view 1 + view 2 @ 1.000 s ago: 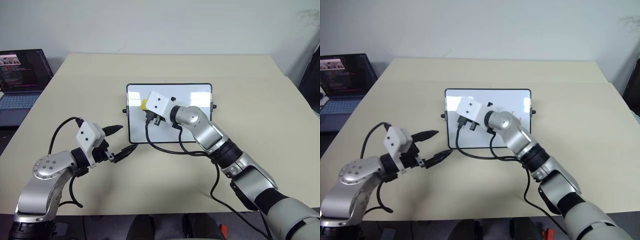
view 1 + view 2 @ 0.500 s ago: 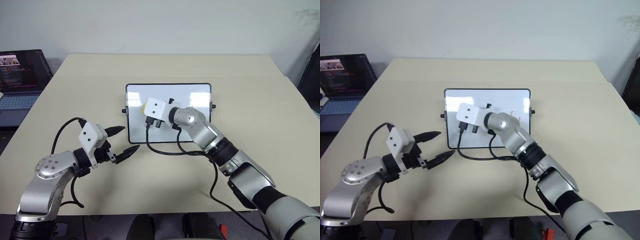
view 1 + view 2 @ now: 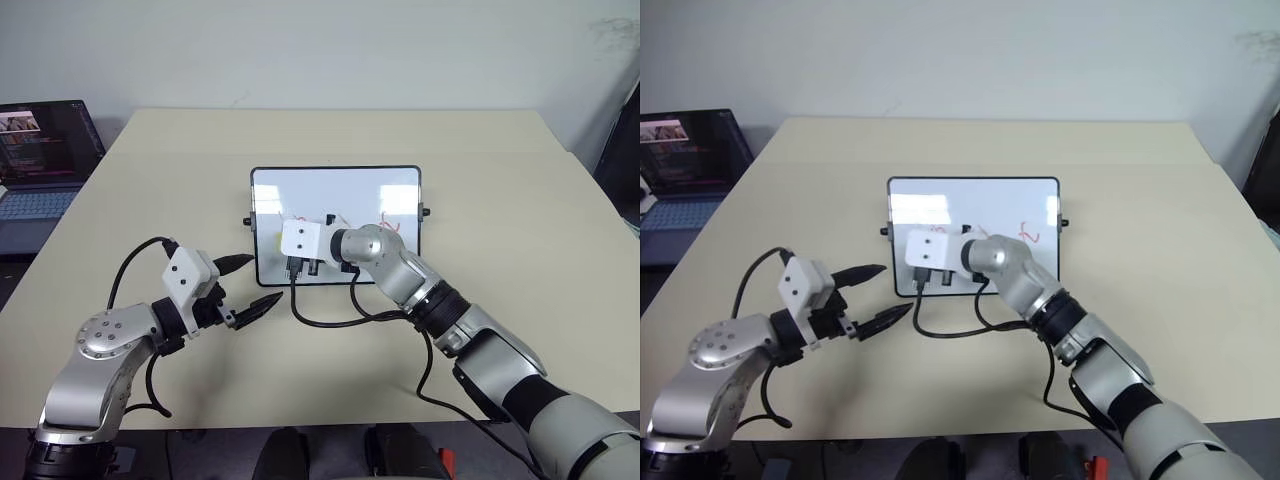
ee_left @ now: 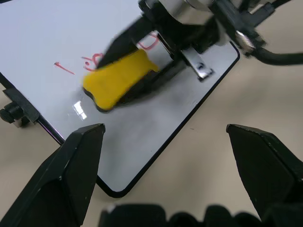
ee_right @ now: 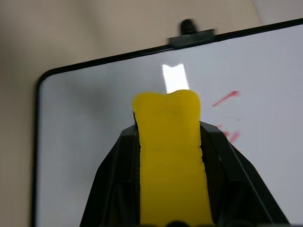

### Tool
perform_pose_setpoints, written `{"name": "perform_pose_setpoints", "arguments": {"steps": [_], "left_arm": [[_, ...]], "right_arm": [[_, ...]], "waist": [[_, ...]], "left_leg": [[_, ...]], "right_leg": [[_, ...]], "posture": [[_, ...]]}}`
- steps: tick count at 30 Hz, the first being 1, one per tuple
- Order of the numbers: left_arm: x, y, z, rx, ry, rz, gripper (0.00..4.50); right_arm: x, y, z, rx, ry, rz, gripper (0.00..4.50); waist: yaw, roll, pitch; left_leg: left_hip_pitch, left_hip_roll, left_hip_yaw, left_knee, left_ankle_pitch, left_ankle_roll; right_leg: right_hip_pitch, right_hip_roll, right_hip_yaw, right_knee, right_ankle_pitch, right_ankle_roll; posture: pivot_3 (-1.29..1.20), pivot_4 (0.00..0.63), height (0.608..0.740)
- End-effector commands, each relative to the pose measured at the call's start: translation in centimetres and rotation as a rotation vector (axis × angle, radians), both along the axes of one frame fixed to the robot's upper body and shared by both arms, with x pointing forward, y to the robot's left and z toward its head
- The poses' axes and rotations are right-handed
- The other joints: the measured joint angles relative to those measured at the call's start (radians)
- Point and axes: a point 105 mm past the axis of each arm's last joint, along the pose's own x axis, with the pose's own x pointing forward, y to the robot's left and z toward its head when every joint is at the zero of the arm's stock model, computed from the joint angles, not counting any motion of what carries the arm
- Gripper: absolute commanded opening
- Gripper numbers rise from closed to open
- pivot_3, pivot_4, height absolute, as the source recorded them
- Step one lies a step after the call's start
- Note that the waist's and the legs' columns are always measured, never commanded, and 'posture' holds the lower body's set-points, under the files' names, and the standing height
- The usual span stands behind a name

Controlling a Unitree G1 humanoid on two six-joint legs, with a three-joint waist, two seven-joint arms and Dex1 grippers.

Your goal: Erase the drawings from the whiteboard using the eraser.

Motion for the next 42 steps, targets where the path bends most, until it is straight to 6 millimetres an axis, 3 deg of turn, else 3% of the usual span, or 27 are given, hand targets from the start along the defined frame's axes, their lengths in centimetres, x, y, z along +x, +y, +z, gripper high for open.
{"name": "perform_pose_setpoints", "arguments": {"steps": [1,11,19,22,31,38,42], "left_arm": [[-0.1,-0.4,0.7,0.005,-0.041,-0.018,4.50],[-0.1,-0.5,0.7,0.006,-0.043,-0.026,4.50],[-0.1,-0.7,0.7,0.007,-0.043,-0.033,4.50],[-0.1,-0.8,0.7,0.006,-0.043,-0.034,4.50],[-0.1,-0.9,0.6,-0.001,-0.040,-0.038,4.50],[0.0,-1.3,0.5,-0.007,-0.034,-0.057,4.50],[0.0,-1.4,0.5,-0.008,-0.032,-0.062,4.50]], "right_arm": [[0.9,0.5,4.0,0.096,-0.117,-0.022,1.30],[-0.2,1.2,0.1,-0.077,0.009,0.072,1.30],[1.6,1.6,3.5,0.030,-0.112,-0.008,1.30],[1.8,1.4,2.9,0.010,-0.098,-0.011,1.30],[1.4,-0.9,-1.3,-0.140,0.034,0.005,1.30],[3.3,-1.7,2.3,-0.039,-0.082,-0.091,1.30],[2.9,-2.8,0.1,-0.111,-0.004,-0.076,1.30]], "waist": [[0.000,0.000,0.000],[-0.005,0.000,0.000],[-0.009,0.000,0.000],[-0.009,0.000,0.000],[-0.009,-0.001,0.000],[-0.005,0.000,0.000],[-0.002,-0.001,-0.001]], "left_leg": [[0.000,0.000,0.000,0.000,0.000,0.000],[-0.001,0.000,0.001,-0.001,0.000,0.000],[-0.001,0.000,0.000,0.000,0.000,0.000],[-0.001,0.000,0.000,0.000,0.000,0.000],[0.000,0.000,0.000,0.000,0.000,0.000],[0.000,0.000,-0.001,0.001,0.000,0.000],[0.000,0.000,-0.001,0.001,0.000,0.000]], "right_leg": [[-0.001,0.000,0.000,0.000,0.000,0.000],[-0.001,0.000,0.000,0.000,0.000,0.000],[-0.001,0.000,0.000,0.001,0.000,0.000],[-0.001,0.000,0.000,0.000,0.000,0.000],[-0.001,0.000,0.000,0.001,0.000,0.000],[0.000,0.000,-0.001,0.002,0.000,-0.001],[0.000,0.000,-0.001,0.002,0.000,-0.001]], "posture": [[0.00,0.150,0.740],[0.00,0.150,0.740],[0.00,0.150,0.740],[0.00,0.150,0.740],[0.00,0.150,0.740],[0.00,0.150,0.740],[0.00,0.150,0.740]]}}
